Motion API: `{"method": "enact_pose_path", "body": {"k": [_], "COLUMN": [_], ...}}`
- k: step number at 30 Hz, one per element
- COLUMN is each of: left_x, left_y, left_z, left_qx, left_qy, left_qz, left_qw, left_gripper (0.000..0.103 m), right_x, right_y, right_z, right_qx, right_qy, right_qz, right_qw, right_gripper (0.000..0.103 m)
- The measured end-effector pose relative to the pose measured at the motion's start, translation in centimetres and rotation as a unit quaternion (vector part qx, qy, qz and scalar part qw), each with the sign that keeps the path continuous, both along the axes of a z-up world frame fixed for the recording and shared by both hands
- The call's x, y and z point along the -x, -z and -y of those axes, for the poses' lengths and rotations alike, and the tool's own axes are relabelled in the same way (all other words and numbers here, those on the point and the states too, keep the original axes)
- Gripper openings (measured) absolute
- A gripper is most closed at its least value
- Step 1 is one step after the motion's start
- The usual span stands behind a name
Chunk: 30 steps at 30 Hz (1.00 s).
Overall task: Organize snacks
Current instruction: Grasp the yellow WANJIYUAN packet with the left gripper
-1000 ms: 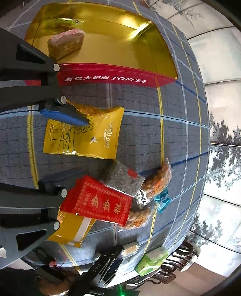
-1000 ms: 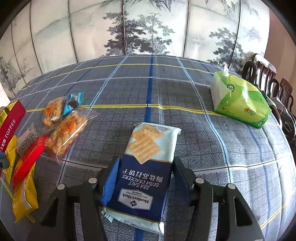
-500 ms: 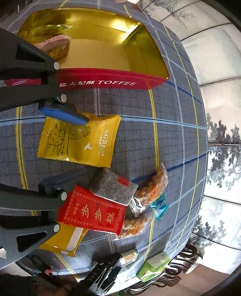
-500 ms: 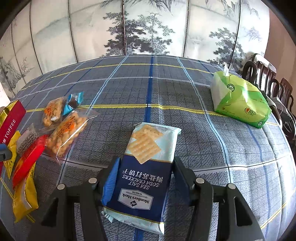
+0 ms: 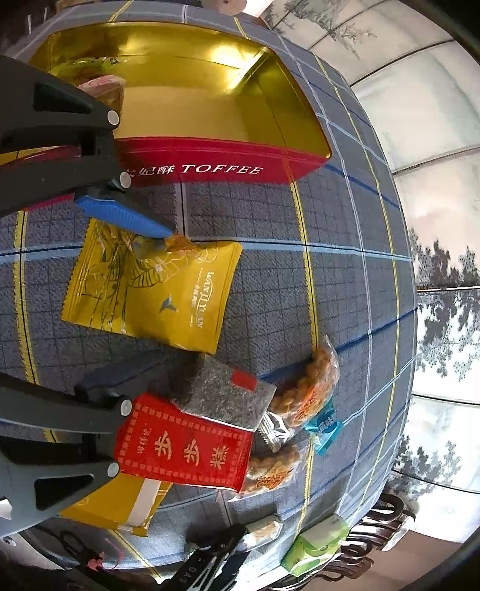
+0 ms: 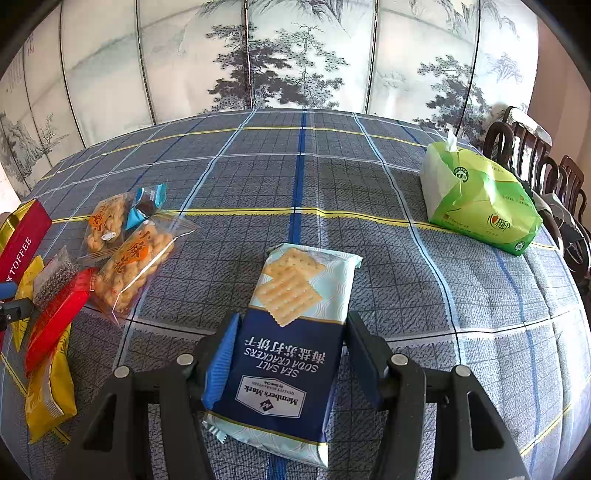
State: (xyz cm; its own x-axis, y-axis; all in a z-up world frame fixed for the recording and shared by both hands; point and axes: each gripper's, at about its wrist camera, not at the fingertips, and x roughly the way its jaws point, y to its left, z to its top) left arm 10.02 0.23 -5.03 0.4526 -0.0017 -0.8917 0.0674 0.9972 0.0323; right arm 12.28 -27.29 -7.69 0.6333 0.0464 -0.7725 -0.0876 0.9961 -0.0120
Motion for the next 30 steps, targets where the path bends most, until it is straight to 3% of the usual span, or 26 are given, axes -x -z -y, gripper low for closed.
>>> {"method": "enact_pose_path", "body": {"k": [15, 26, 30], "left_x": [0.6, 0.3, 0.2], "left_y": [0.4, 0.8, 0.8], "left_z": [1.5, 1.2, 0.9], "left_qx": [-0.043, -0.015, -0.002], "left_qy": [0.022, 0.004, -0.004], "left_qz": [0.000, -0.007, -0.009], "left_qw": [0.9988, 0.9999, 0.9999], "left_gripper": [0.053, 0.059, 0.055], "right_x": [0.0, 0.0, 0.0], "right_y": [0.0, 0.0, 0.0], "right_z": [0.0, 0.0, 0.0], "right_qx": [0.000, 0.000, 0.000], "right_qy": [0.000, 0.000, 0.000], "right_qz": [0.000, 0.000, 0.000], "right_qw": [1.000, 1.000, 1.000], "right_gripper": [0.058, 0.058, 0.058]}}
